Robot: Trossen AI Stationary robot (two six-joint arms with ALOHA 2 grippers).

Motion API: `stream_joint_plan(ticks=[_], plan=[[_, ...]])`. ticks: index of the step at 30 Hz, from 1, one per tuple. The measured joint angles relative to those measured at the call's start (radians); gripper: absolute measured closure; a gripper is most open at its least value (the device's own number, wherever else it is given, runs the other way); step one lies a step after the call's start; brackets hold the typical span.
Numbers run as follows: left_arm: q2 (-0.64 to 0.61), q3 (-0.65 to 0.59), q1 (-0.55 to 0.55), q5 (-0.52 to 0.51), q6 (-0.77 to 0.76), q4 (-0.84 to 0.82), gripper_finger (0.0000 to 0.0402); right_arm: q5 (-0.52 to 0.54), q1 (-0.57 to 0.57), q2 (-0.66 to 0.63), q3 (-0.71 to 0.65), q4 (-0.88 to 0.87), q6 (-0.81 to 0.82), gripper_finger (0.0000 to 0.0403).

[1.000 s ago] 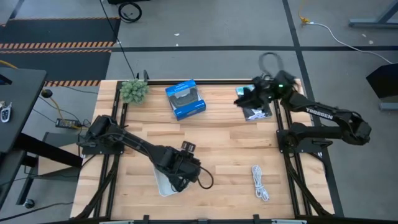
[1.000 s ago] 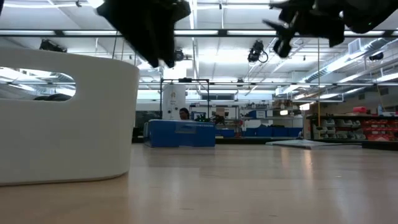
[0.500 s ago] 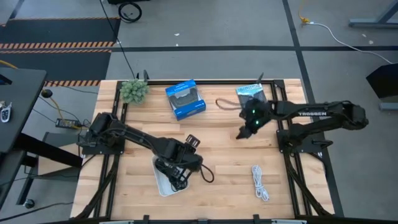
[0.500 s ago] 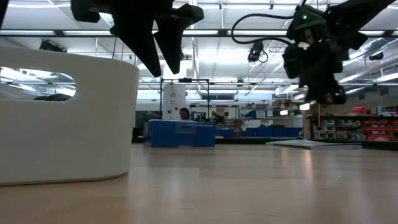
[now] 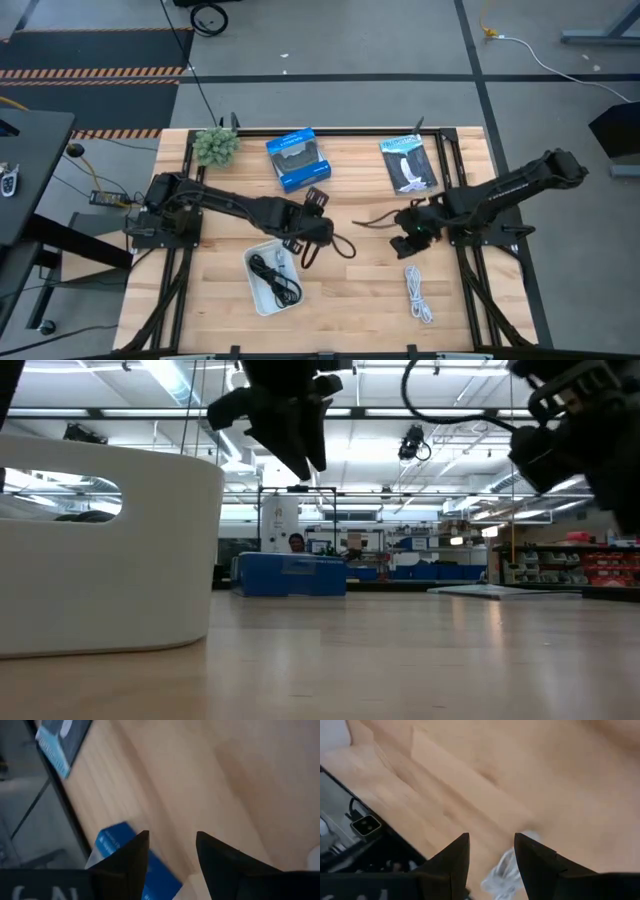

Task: Pick and place USB-C Cables
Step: Put the white charger cable into the bin

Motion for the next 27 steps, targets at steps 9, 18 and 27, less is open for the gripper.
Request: stream_joint_plan(ticks=[9, 18, 27], plan=[[-0.022, -0.001, 0.054, -0.177, 0.035, -0.054, 0.023, 0.055, 0.182, 0.0, 0.034, -0.002, 0.294, 0.0241], [-0.041, -0.002, 0.087, -0.089, -0.039, -0.1, 0.023, 0.027, 0.32, 0.029, 0.061, -0.182, 0.496, 0.0241], [-0.108, -0.002, 0.051, -0.026, -0.211, -0.279, 0.023, 0.045, 0.388, 0.216, 0.06, -0.057, 0.535, 0.0241]])
